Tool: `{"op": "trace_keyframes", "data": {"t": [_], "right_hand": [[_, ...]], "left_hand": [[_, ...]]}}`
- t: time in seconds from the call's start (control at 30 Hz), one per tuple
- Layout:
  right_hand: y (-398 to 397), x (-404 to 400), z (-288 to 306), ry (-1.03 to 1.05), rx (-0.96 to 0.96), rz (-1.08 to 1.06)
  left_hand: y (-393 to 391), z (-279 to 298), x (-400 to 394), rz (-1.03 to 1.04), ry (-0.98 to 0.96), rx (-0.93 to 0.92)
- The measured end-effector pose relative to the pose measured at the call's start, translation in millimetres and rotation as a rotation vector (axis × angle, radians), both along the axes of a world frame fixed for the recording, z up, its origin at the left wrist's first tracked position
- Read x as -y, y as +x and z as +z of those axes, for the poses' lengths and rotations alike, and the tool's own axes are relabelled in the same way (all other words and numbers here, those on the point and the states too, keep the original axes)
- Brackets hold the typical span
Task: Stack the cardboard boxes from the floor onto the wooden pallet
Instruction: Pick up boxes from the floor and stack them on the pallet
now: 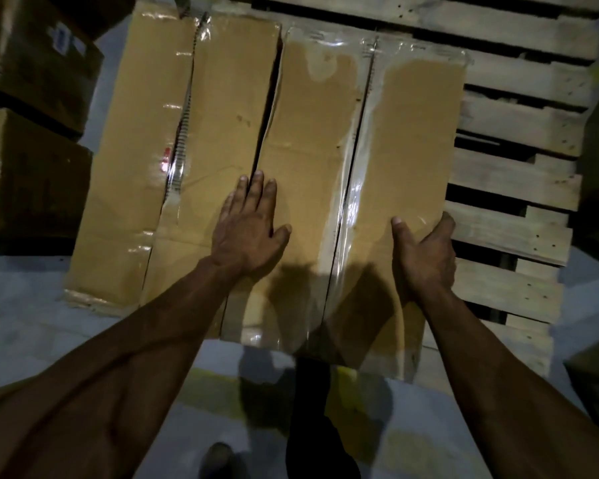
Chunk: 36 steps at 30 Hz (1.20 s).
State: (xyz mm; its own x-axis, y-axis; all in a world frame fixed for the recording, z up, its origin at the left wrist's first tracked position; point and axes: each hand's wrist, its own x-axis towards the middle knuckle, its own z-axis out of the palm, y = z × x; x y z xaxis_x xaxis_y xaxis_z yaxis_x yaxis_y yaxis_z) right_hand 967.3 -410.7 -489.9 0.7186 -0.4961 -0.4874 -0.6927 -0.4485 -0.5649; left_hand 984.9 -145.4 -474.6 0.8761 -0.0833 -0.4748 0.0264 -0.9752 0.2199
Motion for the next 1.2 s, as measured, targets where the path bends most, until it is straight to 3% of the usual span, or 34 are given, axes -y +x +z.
{"op": "trace_keyframes", "data": {"t": [0.23, 0.37, 0.63, 0.87, 1.0, 1.2], "right_hand": [[-74, -7, 6, 0.086, -0.019, -0.07], [-103, -15, 4, 0.034, 0.054, -0.081], [-113, -22, -6, -0.075, 0.137, -0.077], [-117, -29, -7, -0.079, 0.071, -0.058], [-120, -29, -2, -0.076, 0.032, 0.014], [-180, -53, 14, -0.283, -0.171, 0.42]], "left_hand": [[-93, -2, -40, -0.118, 0.045, 0.002], [-137, -5, -56, -0.16, 0.057, 0.024], [-147, -11, -66, -0.189, 0.09, 0.049], [-147, -8, -75, -0.212, 0.062, 0.024], [-142, -1, -83, -0.35, 0.123, -0.071], [-140, 6, -92, -0.472, 0.217, 0.007]]}}
